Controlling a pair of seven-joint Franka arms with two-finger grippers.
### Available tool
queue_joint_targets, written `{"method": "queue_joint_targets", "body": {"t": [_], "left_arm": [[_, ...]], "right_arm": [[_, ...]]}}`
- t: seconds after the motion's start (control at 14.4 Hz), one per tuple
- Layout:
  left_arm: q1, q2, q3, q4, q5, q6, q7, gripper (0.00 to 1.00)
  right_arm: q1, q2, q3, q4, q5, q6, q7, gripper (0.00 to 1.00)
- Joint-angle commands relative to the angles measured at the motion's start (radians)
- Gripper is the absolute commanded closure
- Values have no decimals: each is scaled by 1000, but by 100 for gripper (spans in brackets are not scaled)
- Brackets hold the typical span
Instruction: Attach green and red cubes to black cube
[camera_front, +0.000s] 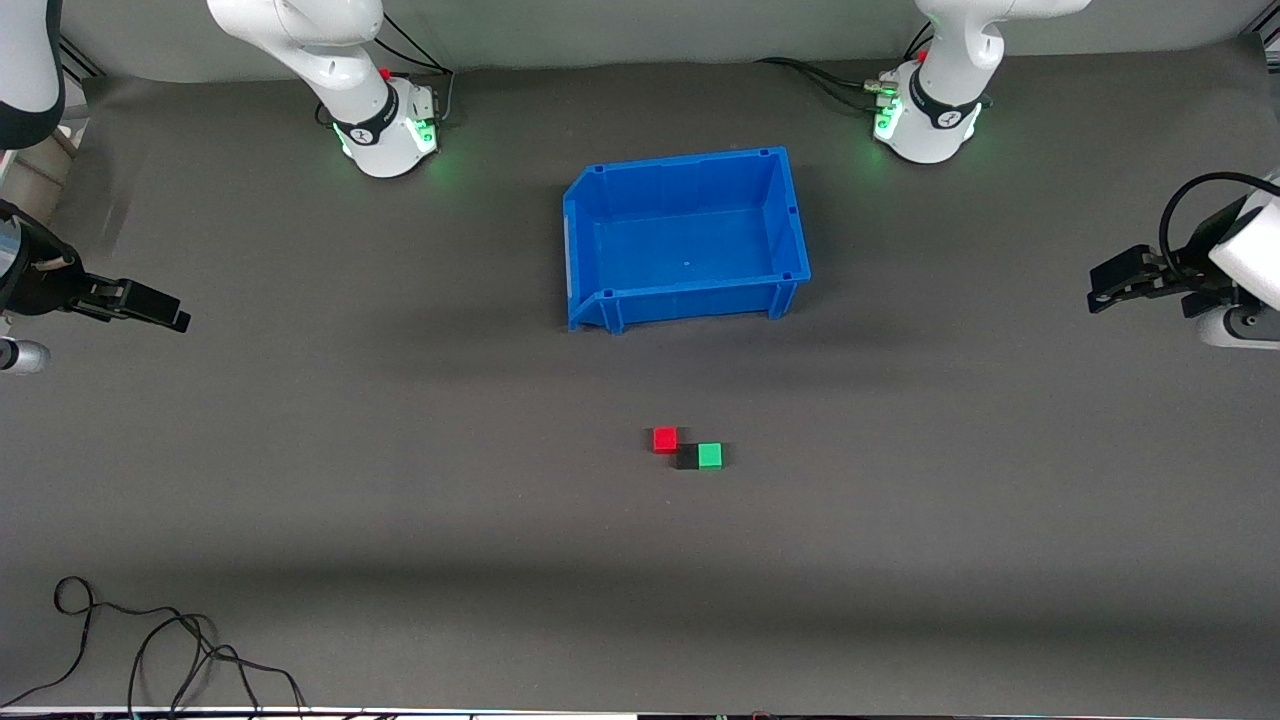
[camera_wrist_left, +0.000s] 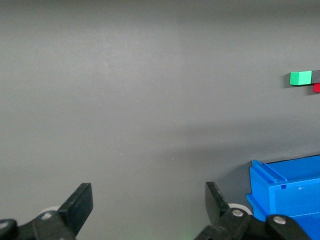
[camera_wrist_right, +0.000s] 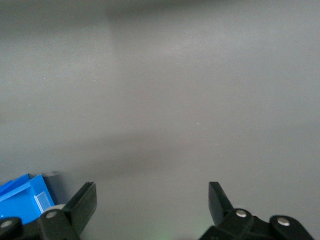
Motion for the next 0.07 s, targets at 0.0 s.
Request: {"method": "queue_joint_targets", "body": {"t": [0.0], "left_arm": [[-14, -20, 16, -6, 0, -14, 6, 0]], "right_arm": [[2, -5, 0, -3, 21, -3, -19, 1]]}}
